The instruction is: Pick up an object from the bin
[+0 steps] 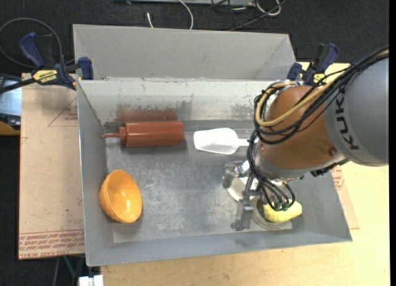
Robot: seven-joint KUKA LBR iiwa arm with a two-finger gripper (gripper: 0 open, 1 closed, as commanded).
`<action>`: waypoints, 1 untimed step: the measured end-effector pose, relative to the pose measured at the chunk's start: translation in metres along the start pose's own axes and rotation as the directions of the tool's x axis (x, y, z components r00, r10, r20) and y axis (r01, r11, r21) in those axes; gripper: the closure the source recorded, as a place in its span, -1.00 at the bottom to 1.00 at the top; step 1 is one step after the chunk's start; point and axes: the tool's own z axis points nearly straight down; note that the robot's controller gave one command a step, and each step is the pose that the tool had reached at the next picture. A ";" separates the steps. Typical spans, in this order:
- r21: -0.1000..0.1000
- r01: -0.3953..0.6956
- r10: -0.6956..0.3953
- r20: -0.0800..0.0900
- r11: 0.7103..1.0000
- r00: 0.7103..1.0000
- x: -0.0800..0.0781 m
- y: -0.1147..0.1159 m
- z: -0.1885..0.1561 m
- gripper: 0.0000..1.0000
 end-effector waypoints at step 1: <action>0.000 -0.001 0.001 0.008 1.000 1.000 -0.002 0.000 -0.004 -1.00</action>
Offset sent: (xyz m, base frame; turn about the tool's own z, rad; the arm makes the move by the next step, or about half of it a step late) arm 0.0218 -0.0794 -0.0897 -0.3966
